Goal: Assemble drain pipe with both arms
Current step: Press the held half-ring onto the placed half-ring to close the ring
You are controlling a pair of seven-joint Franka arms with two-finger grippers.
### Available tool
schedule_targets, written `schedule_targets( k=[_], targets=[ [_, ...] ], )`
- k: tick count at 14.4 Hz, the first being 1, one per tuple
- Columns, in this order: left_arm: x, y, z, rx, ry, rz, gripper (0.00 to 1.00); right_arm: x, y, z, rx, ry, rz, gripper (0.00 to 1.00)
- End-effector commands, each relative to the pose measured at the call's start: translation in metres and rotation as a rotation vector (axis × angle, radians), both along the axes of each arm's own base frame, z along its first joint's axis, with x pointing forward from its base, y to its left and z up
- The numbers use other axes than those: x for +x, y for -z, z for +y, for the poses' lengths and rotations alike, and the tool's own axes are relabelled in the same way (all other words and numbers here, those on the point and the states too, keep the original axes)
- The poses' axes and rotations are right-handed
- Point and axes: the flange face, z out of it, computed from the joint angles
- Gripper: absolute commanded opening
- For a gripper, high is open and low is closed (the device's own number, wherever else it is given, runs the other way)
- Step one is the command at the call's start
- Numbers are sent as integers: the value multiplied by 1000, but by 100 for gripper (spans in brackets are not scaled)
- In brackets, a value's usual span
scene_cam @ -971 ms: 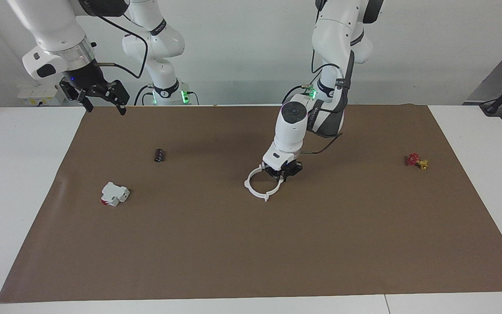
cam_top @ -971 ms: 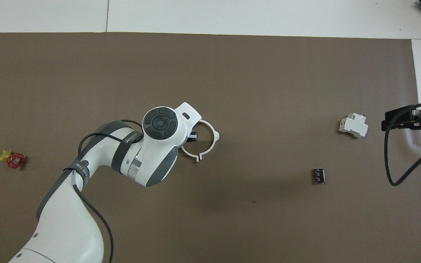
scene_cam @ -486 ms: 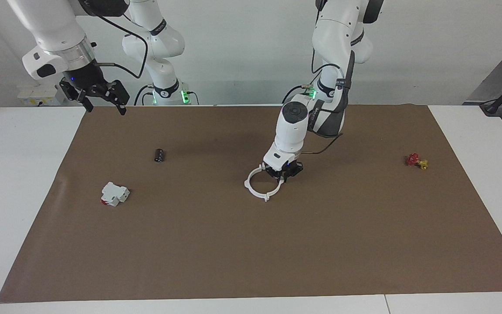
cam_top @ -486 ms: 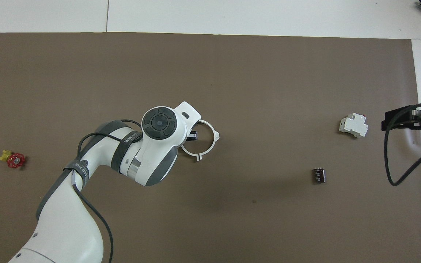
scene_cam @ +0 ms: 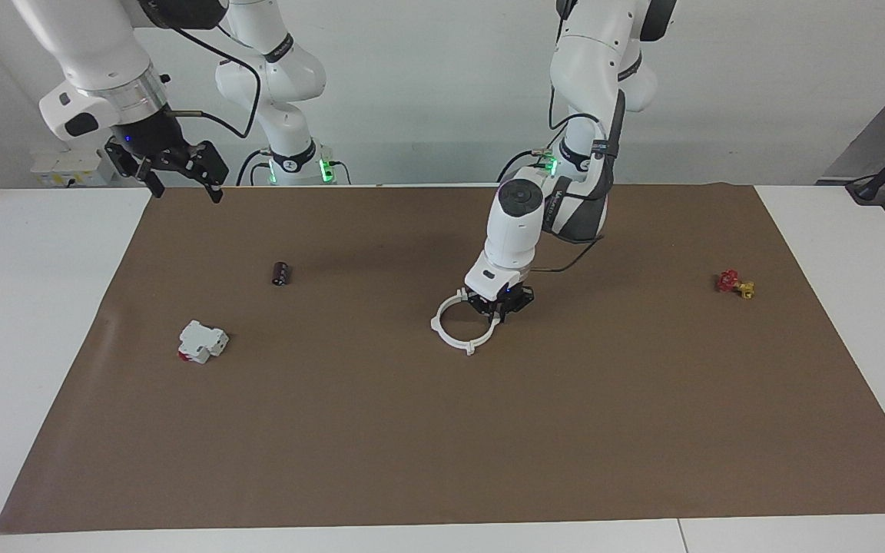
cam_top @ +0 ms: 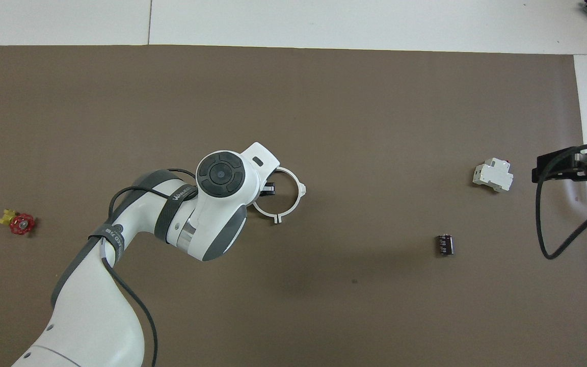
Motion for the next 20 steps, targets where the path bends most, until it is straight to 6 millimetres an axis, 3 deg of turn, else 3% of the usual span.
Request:
schedule_targets(
  k=[1, 20],
  targets=[
    [-9, -2, 3, 11, -15, -19, 0, -4, -3, 0, 21, -2, -1, 100],
    [-10, 0, 2, 4, -1, -29, 0, -4, -3, 1, 21, -3, -1, 100]
  ],
)
